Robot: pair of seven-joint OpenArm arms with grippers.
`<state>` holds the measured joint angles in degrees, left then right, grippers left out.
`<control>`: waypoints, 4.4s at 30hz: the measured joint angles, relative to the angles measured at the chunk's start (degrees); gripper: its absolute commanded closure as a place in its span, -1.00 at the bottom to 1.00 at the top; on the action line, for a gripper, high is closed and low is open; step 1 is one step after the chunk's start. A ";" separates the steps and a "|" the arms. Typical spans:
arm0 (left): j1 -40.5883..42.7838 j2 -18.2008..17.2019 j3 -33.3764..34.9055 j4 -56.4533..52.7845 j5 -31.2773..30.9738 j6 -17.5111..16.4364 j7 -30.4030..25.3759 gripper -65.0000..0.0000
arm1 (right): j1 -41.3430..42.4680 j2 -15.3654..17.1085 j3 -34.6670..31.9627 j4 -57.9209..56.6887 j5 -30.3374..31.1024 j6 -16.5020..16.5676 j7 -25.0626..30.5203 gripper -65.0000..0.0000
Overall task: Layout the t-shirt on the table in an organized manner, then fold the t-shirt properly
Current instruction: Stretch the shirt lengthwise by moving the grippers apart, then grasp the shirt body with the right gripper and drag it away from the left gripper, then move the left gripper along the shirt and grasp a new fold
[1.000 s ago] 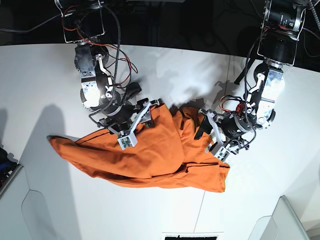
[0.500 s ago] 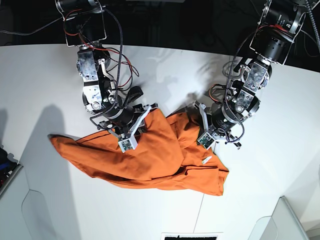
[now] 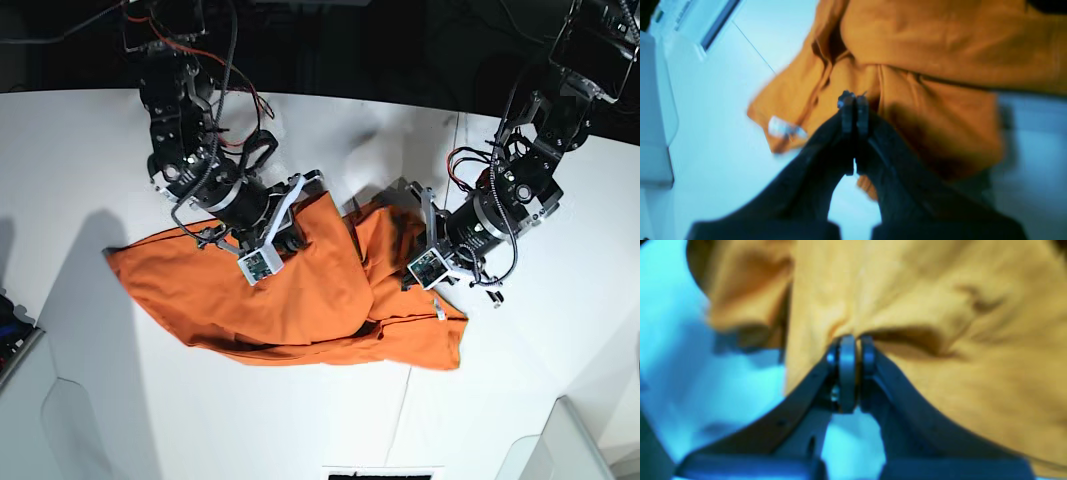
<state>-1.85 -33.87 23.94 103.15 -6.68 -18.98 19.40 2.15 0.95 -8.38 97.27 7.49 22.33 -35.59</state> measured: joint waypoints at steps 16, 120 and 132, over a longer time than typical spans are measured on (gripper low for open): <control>-3.41 2.19 -21.68 10.58 -15.08 -4.42 3.50 1.00 | -1.88 5.40 15.06 26.53 2.40 0.81 1.33 1.00; 6.12 4.33 -27.67 -21.40 -31.50 -17.27 16.76 -0.46 | 36.72 -1.79 10.16 -29.44 -10.80 -16.52 3.37 -0.39; 6.75 -2.67 -29.73 -17.42 -38.86 -19.26 21.59 -0.46 | 15.17 -1.70 10.25 -5.66 -6.10 -15.10 -3.50 -0.37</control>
<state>4.91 -36.53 -5.78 85.73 -45.54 -38.24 40.99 17.32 -0.75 1.87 91.61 1.39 7.22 -39.09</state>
